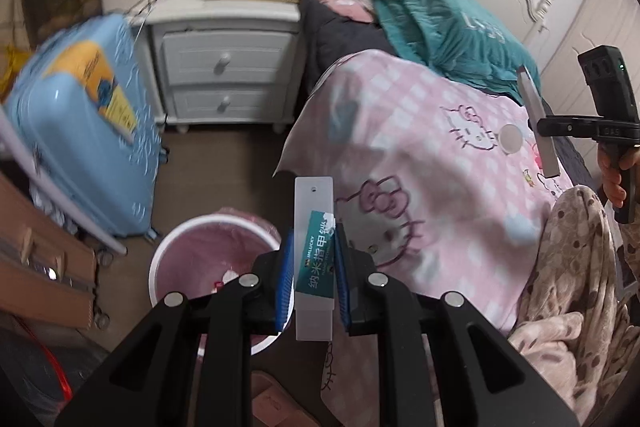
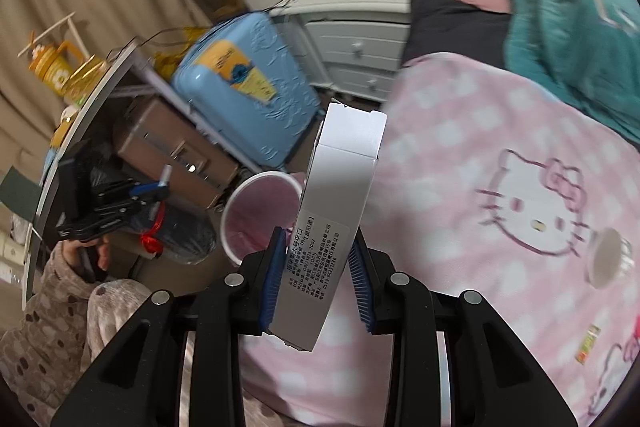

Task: Collect trash
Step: 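Carry the label strip and white box in both tools over the trash bin, then open the left tool to drop the strip while the right tool drops the box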

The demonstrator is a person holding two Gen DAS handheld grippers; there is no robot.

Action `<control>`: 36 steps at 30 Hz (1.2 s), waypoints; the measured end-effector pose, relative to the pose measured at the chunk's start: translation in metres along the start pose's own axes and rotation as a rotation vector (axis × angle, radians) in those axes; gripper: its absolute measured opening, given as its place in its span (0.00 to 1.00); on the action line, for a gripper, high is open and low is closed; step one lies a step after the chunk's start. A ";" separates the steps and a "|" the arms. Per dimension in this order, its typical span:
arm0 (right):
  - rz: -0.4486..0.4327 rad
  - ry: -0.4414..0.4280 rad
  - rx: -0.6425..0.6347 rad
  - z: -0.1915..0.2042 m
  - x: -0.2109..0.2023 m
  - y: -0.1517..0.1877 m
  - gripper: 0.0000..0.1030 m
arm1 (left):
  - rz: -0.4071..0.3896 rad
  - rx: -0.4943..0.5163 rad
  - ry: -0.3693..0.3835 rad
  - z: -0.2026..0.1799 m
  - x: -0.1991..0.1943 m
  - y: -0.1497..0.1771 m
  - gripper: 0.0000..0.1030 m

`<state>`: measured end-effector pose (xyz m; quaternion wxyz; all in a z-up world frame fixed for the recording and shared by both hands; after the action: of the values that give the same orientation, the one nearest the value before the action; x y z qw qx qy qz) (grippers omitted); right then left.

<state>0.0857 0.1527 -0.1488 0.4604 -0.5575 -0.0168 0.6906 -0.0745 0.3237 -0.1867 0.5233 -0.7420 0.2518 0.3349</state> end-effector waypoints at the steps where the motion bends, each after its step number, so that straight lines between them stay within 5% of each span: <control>1: 0.008 -0.009 -0.009 0.008 0.009 -0.002 0.30 | 0.006 -0.013 0.004 0.008 0.003 0.006 0.18; 12: 0.047 -0.110 -0.101 0.076 0.083 -0.009 0.30 | 0.057 -0.131 0.045 0.069 0.058 0.045 0.18; 26: 0.134 -0.125 -0.150 0.102 0.170 -0.001 0.30 | 0.138 -0.230 0.044 0.129 0.128 0.087 0.18; 27: 0.137 -0.123 -0.154 0.103 0.173 0.000 0.30 | 0.140 -0.232 0.050 0.131 0.130 0.088 0.27; 28: 0.141 -0.123 -0.155 0.103 0.174 0.000 0.30 | 0.150 -0.240 0.042 0.134 0.135 0.091 0.52; 30: 0.145 -0.124 -0.156 0.105 0.176 0.001 0.30 | 0.152 -0.249 -0.001 0.143 0.140 0.095 0.85; 36: 0.158 -0.114 -0.158 0.103 0.182 0.000 0.30 | 0.158 -0.240 -0.075 0.151 0.138 0.100 0.95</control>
<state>0.0125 0.3220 -0.2469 0.3575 -0.5514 -0.0536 0.7519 -0.0932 0.4305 -0.3869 0.4118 -0.7641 0.2477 0.4304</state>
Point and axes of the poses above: each gripper's, at about its wrist camera, not at the fingertips, and x roughly the way its jaws point, z to its left, y to its underside, the point moved 10 cm from there along x, roughly the way its jaws point, and after that the axes turned 4 degrees about -z, right-handed, at the moved point
